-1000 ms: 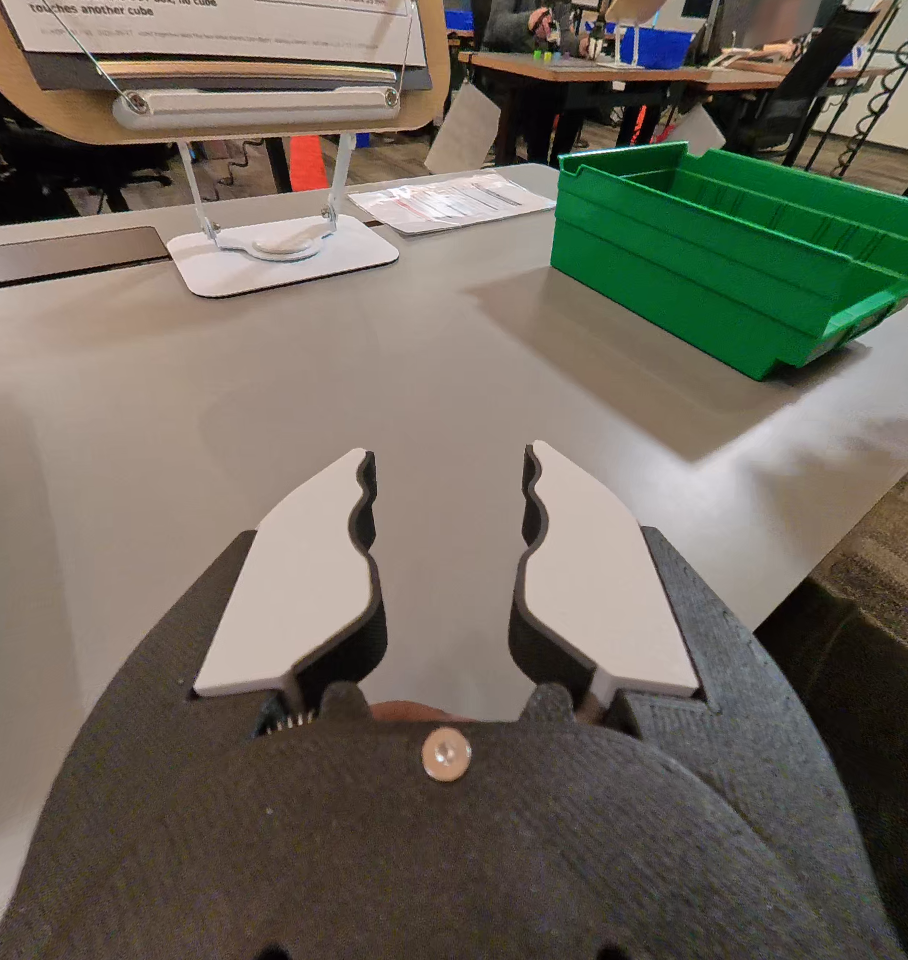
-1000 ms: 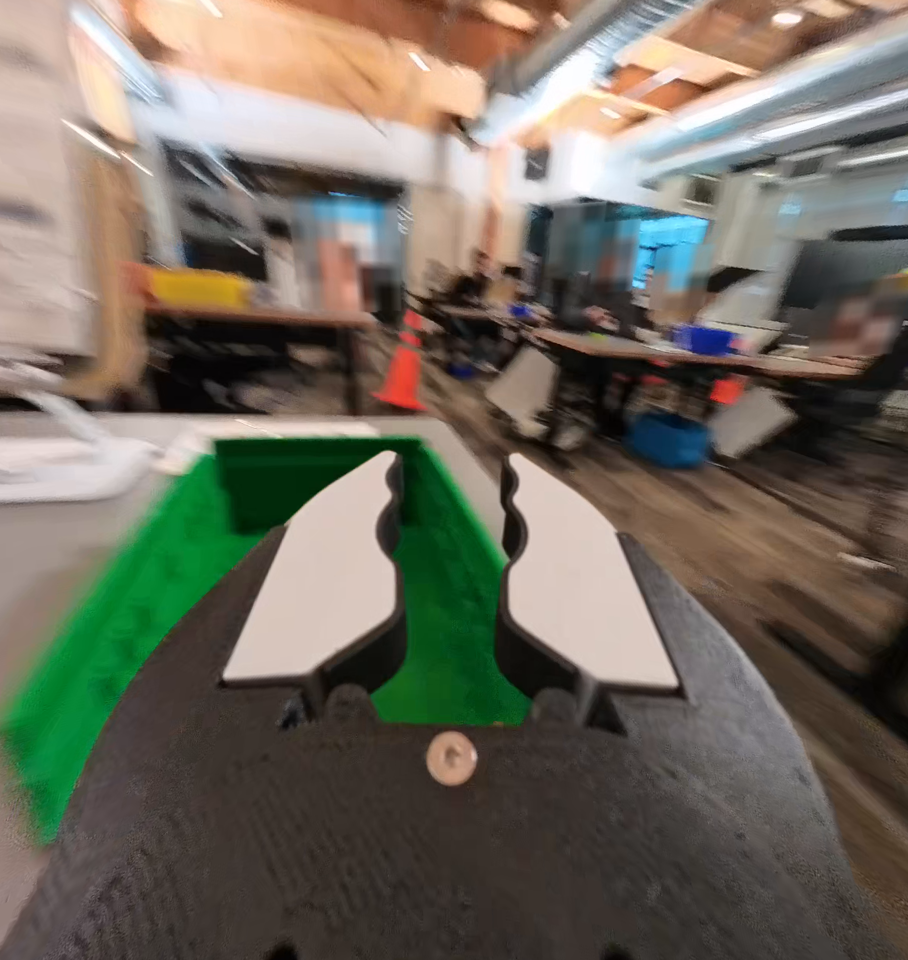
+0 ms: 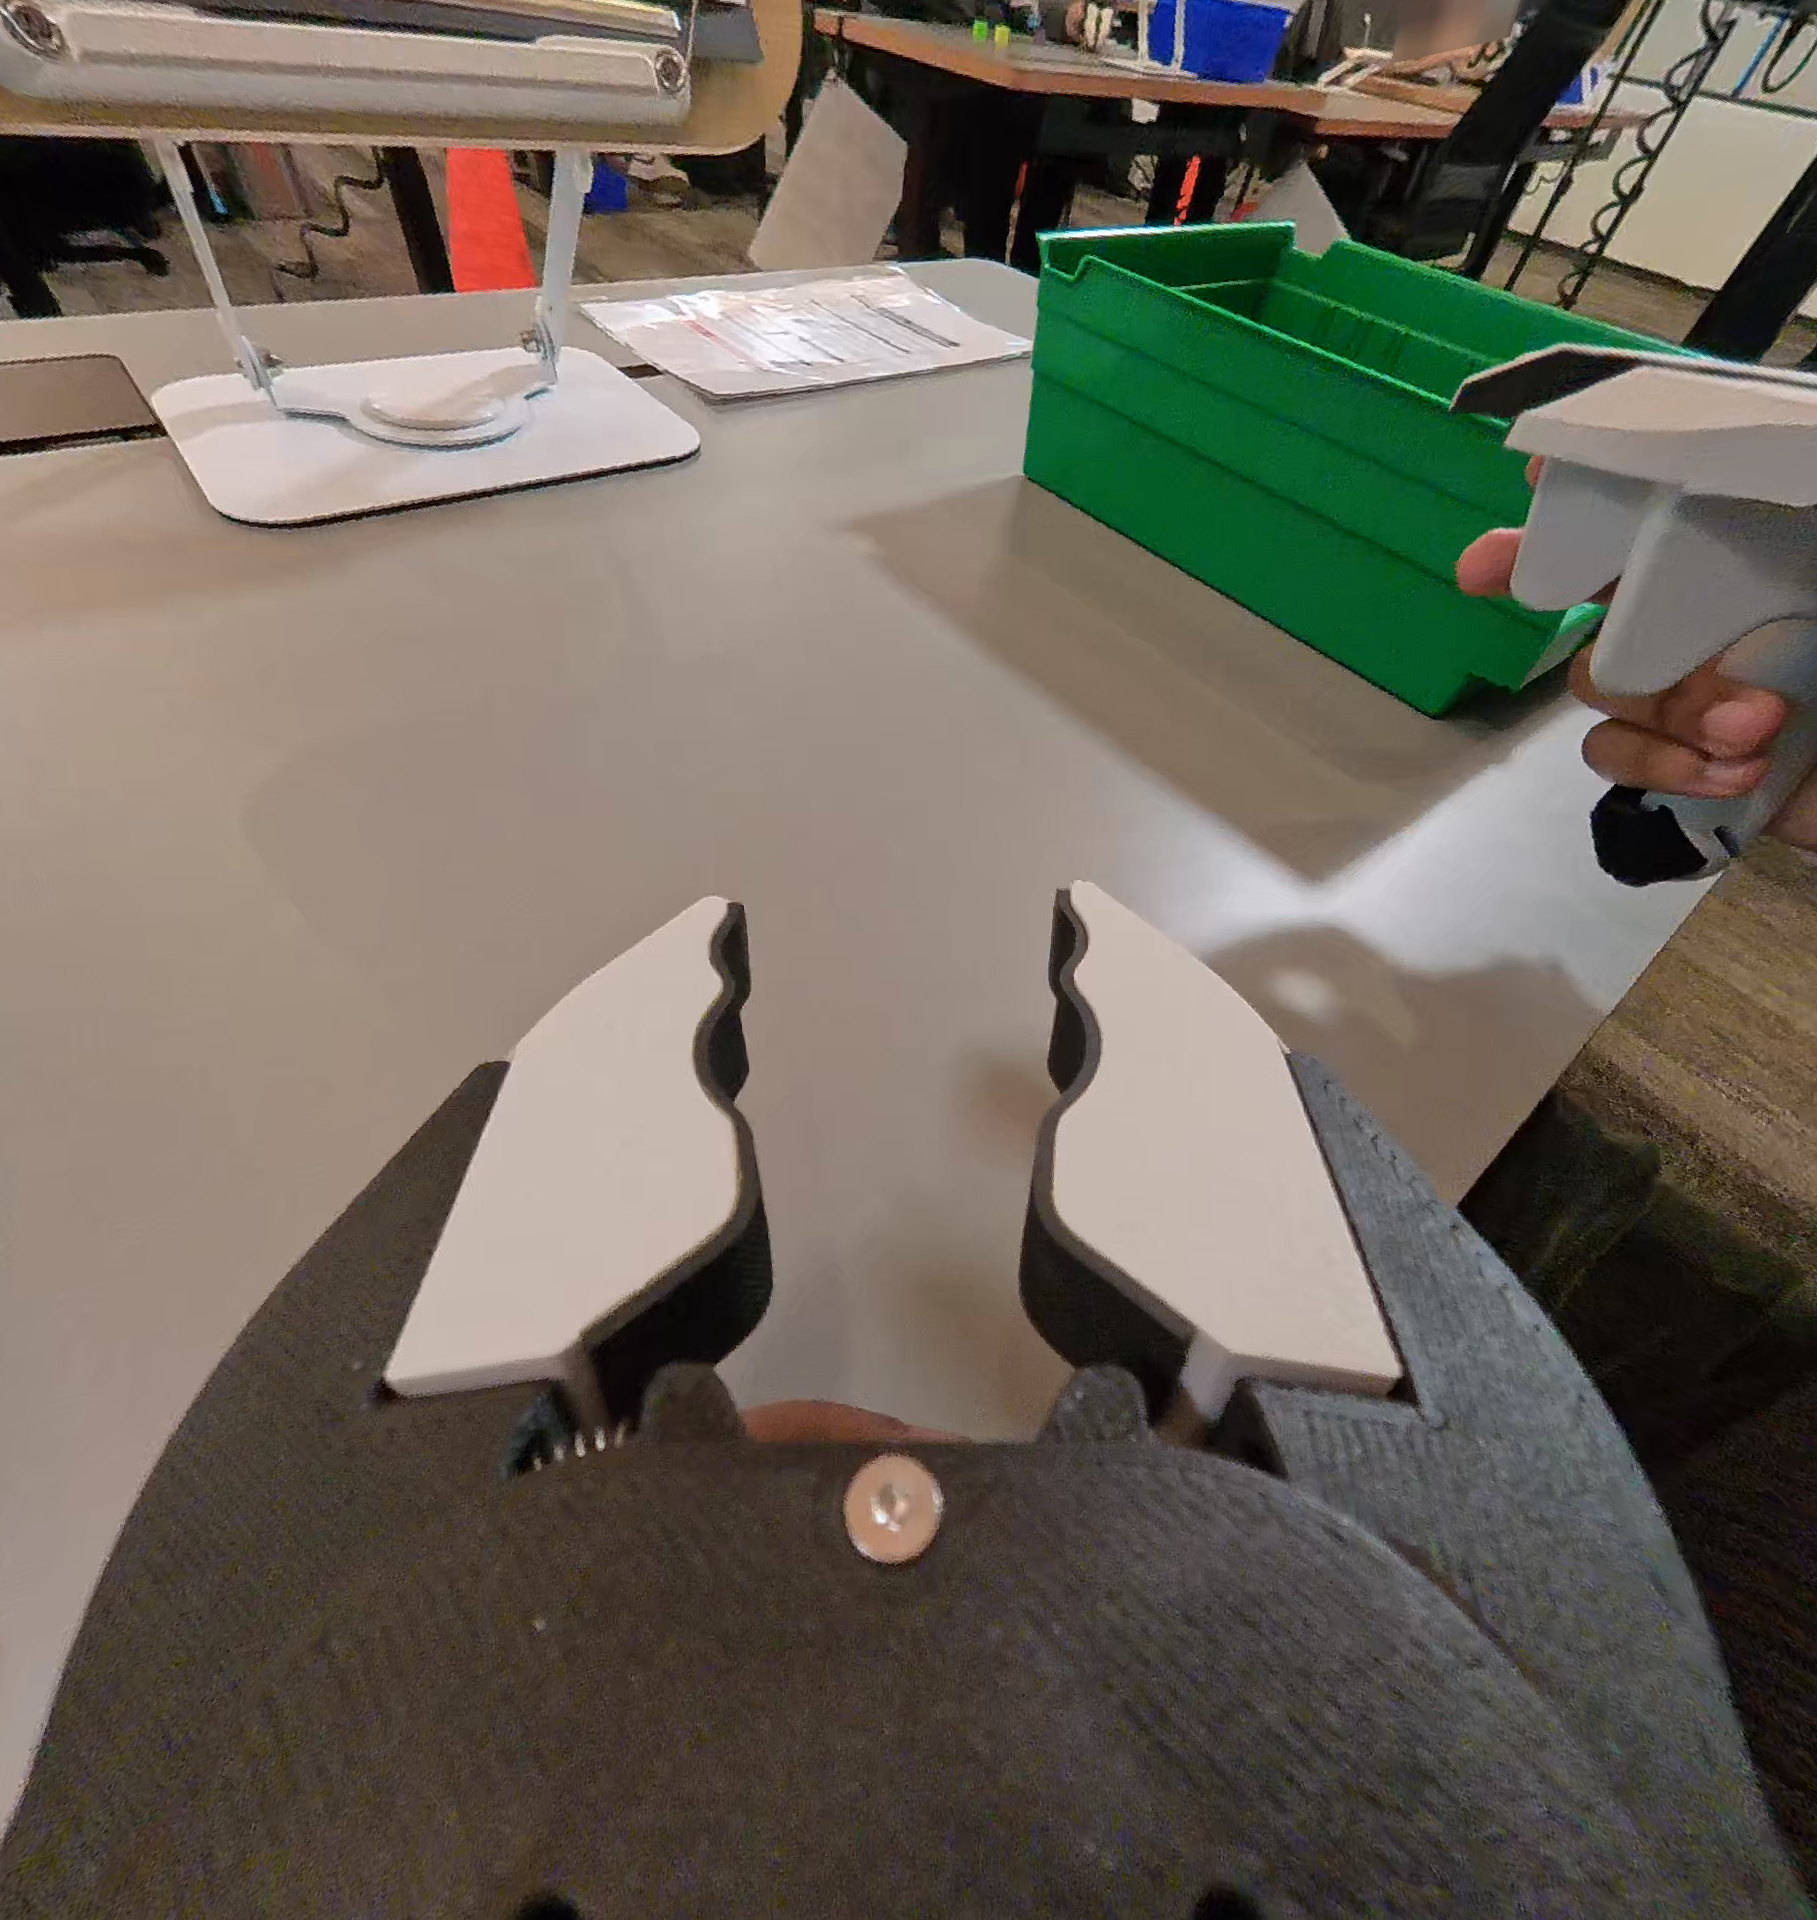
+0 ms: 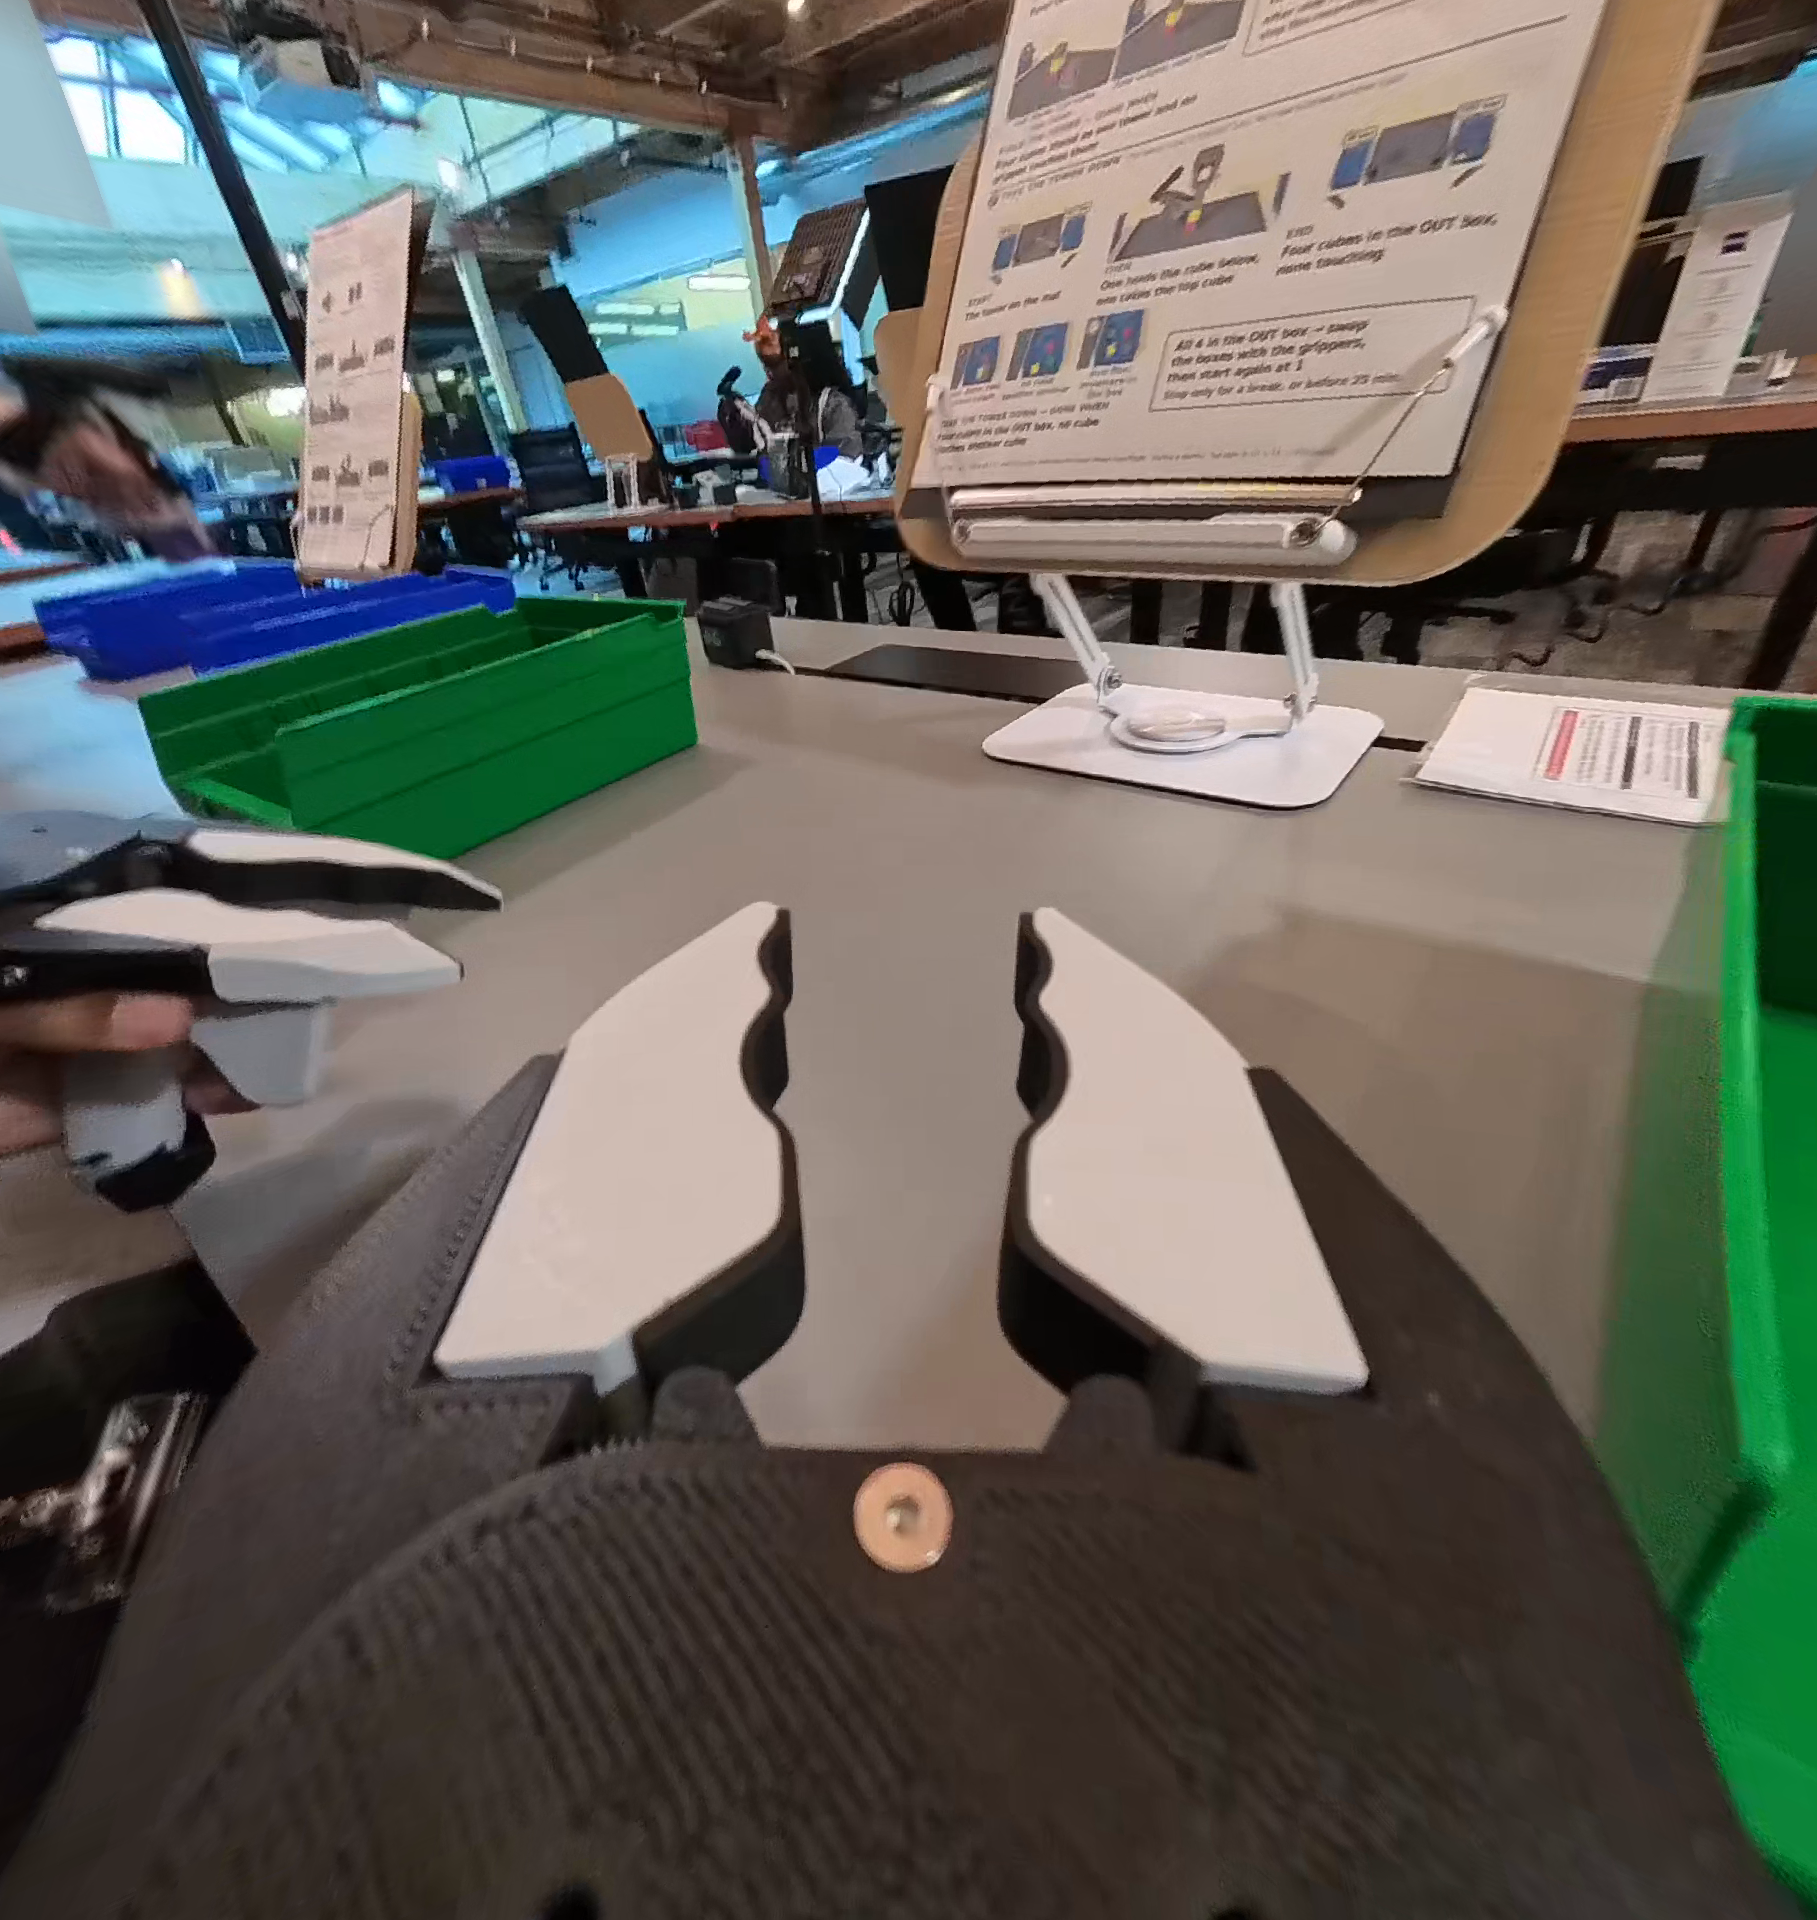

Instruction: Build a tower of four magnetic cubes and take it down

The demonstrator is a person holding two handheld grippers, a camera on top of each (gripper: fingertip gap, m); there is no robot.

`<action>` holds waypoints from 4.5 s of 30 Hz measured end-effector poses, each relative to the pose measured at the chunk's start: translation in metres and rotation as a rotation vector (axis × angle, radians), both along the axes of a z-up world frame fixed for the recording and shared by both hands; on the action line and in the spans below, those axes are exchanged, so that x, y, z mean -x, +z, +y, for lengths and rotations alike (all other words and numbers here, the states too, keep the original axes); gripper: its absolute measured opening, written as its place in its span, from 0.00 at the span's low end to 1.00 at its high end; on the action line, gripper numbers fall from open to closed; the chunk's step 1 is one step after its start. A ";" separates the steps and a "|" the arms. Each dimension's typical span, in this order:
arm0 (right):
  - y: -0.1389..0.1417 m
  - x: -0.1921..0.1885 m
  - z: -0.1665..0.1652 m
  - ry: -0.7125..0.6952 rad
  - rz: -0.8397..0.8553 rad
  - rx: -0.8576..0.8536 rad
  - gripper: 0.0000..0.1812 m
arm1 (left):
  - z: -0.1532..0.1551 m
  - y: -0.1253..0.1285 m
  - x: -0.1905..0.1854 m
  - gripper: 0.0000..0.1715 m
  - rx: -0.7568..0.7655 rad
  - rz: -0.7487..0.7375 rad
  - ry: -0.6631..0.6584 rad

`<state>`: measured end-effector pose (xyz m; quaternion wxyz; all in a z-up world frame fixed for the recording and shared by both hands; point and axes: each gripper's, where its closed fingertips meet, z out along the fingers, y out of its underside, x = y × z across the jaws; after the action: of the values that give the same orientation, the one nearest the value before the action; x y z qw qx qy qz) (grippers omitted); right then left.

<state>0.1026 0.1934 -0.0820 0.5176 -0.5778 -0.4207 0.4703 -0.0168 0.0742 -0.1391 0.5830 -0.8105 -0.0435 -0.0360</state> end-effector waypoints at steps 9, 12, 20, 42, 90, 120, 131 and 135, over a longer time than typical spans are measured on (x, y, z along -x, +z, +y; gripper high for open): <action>-0.024 0.021 -0.030 0.098 -0.169 -0.233 0.26 | -0.001 -0.006 0.016 0.38 0.012 -0.049 0.071; -0.024 0.028 -0.035 0.128 -0.163 -0.205 0.27 | -0.011 0.005 0.043 0.38 -0.004 -0.031 0.167; -0.019 0.058 -0.039 0.162 -0.134 -0.121 0.26 | -0.111 0.237 0.202 0.15 -0.459 0.482 0.724; -0.050 0.063 -0.053 0.164 -0.317 -0.270 0.24 | -0.122 -0.037 0.296 0.31 0.575 -0.022 0.573; -0.058 -0.008 -0.013 -0.070 -0.388 -0.218 0.18 | 0.083 -0.040 0.009 0.31 0.241 0.259 -0.743; -0.061 -0.064 0.000 -0.233 -0.422 -0.190 0.17 | 0.118 -0.063 0.006 0.31 0.320 0.296 -0.817; -0.061 -0.065 -0.001 -0.232 -0.423 -0.191 0.17 | 0.121 -0.062 0.008 0.33 0.294 0.364 -0.777; -0.061 -0.064 -0.002 -0.230 -0.425 -0.193 0.17 | 0.122 -0.061 0.009 0.38 0.285 0.357 -0.763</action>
<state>0.1669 0.1916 -0.1433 0.5205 -0.6557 -0.4942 0.2343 -0.0261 0.1964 -0.1997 0.4087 -0.8344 0.3556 -0.1016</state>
